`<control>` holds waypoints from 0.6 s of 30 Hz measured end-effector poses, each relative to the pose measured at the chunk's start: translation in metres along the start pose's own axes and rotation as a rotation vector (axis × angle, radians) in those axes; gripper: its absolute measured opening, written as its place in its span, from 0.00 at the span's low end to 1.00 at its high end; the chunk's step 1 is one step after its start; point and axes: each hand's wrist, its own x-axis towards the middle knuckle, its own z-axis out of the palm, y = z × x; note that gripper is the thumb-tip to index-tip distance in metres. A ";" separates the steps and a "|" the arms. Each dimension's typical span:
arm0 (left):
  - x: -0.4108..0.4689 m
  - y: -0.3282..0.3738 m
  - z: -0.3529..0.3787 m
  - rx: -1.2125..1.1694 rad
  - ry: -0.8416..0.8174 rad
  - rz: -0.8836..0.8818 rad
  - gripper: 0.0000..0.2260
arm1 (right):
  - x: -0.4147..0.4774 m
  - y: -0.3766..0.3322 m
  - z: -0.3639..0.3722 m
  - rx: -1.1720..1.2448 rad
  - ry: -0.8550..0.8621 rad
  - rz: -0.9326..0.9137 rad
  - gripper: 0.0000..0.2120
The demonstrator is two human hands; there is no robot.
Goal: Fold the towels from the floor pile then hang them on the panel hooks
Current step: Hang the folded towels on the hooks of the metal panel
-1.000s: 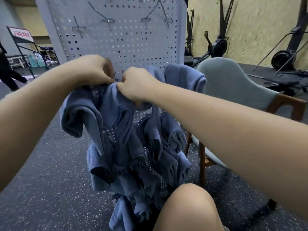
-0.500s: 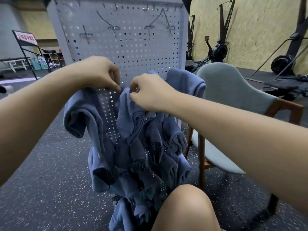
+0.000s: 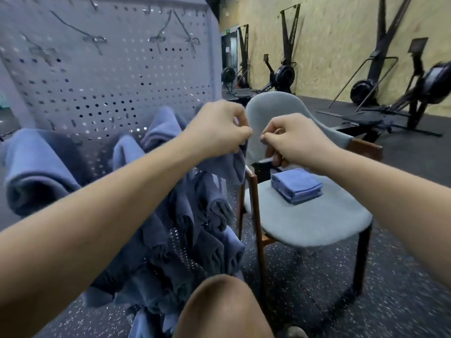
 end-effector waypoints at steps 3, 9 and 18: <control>0.018 0.017 0.065 -0.086 -0.140 0.006 0.03 | 0.002 0.060 -0.015 -0.026 0.038 0.108 0.07; 0.060 0.015 0.203 -0.239 -0.330 -0.180 0.04 | 0.000 0.179 -0.018 0.038 0.070 0.354 0.07; 0.136 -0.031 0.348 -0.012 -0.270 -0.335 0.09 | 0.008 0.296 0.009 0.183 0.089 0.538 0.08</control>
